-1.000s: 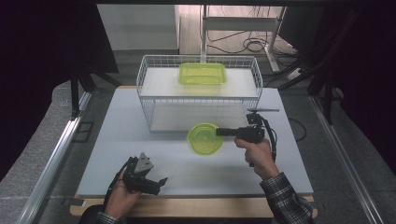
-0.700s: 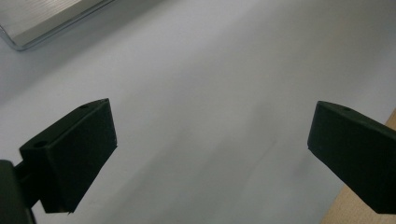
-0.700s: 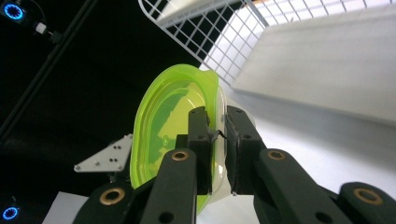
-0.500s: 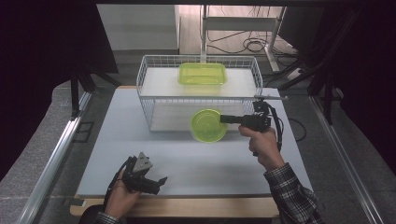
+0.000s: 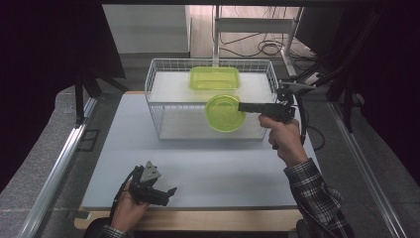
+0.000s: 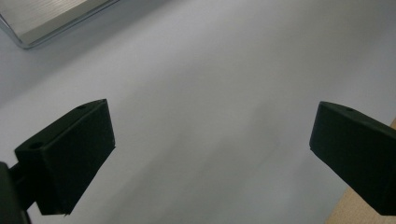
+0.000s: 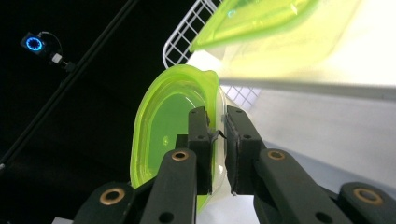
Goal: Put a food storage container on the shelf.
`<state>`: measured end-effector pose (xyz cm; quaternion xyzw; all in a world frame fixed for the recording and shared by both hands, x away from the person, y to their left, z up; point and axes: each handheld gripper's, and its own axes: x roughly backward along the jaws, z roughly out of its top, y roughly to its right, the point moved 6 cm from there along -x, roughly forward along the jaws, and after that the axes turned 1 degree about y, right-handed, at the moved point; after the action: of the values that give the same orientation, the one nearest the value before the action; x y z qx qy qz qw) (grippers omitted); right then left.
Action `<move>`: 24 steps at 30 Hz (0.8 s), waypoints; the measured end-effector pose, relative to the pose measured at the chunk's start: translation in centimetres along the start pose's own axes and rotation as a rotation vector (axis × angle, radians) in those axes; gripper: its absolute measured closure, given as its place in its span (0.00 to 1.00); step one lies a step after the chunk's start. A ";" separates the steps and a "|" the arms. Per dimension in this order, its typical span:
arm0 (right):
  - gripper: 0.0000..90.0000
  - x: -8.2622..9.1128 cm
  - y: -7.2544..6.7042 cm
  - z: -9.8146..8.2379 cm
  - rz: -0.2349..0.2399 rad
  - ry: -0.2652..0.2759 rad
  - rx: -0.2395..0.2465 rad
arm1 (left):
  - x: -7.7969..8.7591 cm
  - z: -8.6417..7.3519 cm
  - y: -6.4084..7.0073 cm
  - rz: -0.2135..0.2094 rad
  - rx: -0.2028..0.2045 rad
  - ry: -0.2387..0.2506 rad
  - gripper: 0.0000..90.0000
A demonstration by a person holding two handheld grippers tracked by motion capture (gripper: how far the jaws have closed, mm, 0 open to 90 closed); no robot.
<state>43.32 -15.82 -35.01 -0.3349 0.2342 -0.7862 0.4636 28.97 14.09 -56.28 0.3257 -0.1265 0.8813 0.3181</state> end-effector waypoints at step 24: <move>0.90 -1.0 -3.0 7.2 -0.064 0.095 0.056 | 0.1 0.0 -0.1 -0.002 0.010 0.006 0.00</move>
<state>47.30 -13.99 -28.54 -0.2916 0.2230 -0.8217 0.4359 28.96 14.18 -56.20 0.3249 -0.1209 0.8825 0.3177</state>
